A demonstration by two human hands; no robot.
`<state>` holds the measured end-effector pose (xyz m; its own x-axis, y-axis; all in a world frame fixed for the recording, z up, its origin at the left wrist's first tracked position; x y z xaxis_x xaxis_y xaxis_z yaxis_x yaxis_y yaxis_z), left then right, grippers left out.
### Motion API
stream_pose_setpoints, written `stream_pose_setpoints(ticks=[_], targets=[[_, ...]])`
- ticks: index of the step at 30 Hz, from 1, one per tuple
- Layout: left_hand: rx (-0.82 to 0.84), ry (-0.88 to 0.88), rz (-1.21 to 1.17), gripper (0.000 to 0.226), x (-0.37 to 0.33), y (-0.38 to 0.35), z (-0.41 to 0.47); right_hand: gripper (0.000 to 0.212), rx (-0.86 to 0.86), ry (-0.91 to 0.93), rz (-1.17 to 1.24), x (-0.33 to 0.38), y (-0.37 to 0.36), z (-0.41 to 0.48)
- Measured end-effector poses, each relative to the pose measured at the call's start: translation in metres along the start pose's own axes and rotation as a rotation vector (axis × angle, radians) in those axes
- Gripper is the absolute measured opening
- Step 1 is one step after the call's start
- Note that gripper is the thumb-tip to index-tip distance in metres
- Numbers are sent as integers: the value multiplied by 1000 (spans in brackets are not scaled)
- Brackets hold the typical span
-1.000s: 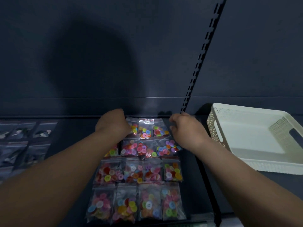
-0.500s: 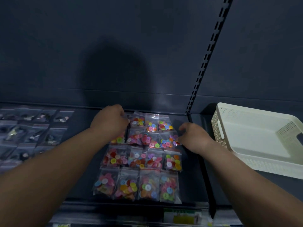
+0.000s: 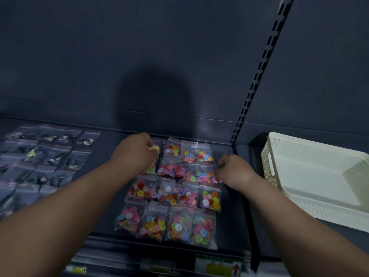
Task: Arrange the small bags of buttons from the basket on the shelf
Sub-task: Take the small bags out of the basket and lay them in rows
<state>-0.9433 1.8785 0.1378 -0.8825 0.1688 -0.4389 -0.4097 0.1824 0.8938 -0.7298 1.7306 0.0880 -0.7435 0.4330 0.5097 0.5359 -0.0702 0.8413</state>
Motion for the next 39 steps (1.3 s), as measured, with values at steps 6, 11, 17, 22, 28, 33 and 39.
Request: stream_pose_setpoints(ticks=[6, 11, 17, 22, 28, 33, 39], targets=[[15, -5, -8, 19, 2, -3, -4, 24, 42, -22, 46, 0, -12, 4], [13, -9, -18, 15, 6, -1, -8, 23, 71, -16, 85, 7, -21, 8], [6, -14, -52, 9, 11, 3, -11, 19, 44, 5, -37, 10, -11, 2], [36, -16, -26, 9, 10, -2, -15, 19, 59, 26, -55, 15, -12, 1], [48, -14, -24, 9, 11, -3, -15, 22, 112, 10, -103, 7, -19, 9], [44, -9, -34, 8, 13, -3, -14, 40, 137, -32, -163, -4, -22, 19], [52, -8, -32, 9, 15, -3, -13, 40, 156, -10, -348, -6, -23, 27]])
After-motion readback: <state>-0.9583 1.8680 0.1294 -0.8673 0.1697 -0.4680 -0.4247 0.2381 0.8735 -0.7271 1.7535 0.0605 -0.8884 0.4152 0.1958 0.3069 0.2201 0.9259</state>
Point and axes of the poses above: each hand's wrist, its own z-axis towards the middle knuckle, its own y-axis out of the back of the hand, x = y × z, the point moved 10 cm from there along z, towards the middle knuckle, and after that the axes turned 14 degrees about y, right-handed, at the moved point
